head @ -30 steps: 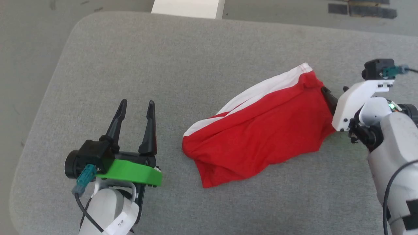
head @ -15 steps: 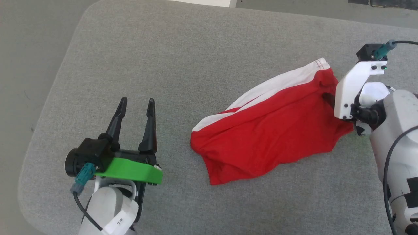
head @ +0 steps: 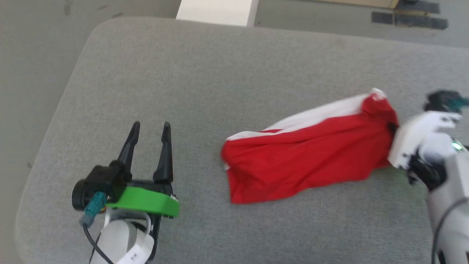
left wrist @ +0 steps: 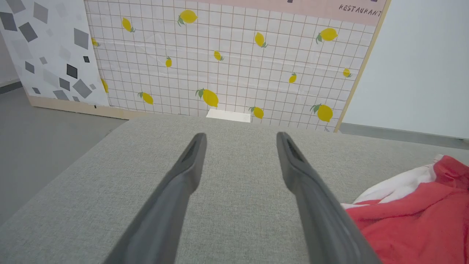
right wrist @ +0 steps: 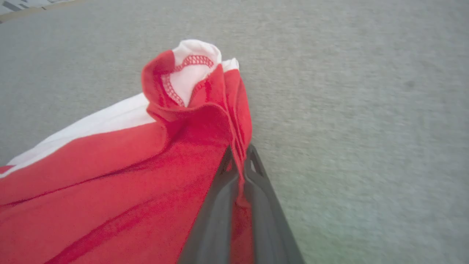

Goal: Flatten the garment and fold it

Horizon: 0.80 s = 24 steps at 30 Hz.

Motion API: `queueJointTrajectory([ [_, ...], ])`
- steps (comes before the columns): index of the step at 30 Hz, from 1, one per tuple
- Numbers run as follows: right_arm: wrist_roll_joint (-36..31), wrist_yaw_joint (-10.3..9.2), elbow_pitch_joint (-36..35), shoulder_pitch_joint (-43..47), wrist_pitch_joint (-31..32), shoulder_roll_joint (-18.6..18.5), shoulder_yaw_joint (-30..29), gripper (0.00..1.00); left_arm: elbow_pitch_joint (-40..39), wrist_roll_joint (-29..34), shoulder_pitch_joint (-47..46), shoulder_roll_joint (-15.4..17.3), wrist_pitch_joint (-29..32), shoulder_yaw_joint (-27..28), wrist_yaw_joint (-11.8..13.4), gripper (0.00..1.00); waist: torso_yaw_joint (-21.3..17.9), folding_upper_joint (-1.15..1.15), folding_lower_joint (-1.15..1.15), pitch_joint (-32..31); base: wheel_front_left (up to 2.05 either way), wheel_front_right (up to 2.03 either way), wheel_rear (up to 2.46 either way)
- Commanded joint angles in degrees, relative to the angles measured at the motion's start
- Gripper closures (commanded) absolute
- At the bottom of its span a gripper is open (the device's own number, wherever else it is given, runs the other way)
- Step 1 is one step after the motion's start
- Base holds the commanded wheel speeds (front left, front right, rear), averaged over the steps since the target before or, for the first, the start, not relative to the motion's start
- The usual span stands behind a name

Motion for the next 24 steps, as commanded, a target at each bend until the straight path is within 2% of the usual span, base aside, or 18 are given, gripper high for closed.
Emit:
queueJointTrajectory([
  [1,-0.6,-0.09,-1.5,2.0,-1.0,-0.8,-1.6,1.0,0.3,0.8,1.0,-0.2,-0.3,0.2,-0.1,0.0,-1.9,0.0,0.0,-2.3,0.0,0.0,0.0],
  [6,-4.5,-0.09,-8.2,9.0,-2.2,-0.9,-8.7,1.0,1.1,1.5,3.1,-0.2,-0.3,0.7,-0.4,0.0,-4.2,0.0,0.0,-4.7,0.0,0.0,0.0],
  [14,-12.6,-0.09,-19.3,16.2,-0.7,2.1,-17.4,1.0,1.6,1.8,4.9,-0.2,-0.3,0.7,-0.8,0.0,-6.4,0.0,0.0,-6.2,0.0,0.0,0.0],
  [18,-15.8,-0.09,-24.5,17.7,0.4,3.4,-17.0,1.0,1.9,1.7,5.0,-0.2,-0.3,0.4,-1.0,0.0,-6.4,0.0,0.0,-6.5,0.0,0.0,0.0],
  [24,-17.2,-0.09,-32.3,18.6,4.0,4.3,-10.0,1.0,2.2,1.8,4.8,-0.2,-0.3,-0.2,-1.2,0.0,-5.5,0.0,0.0,-6.9,0.0,0.0,0.0],
])
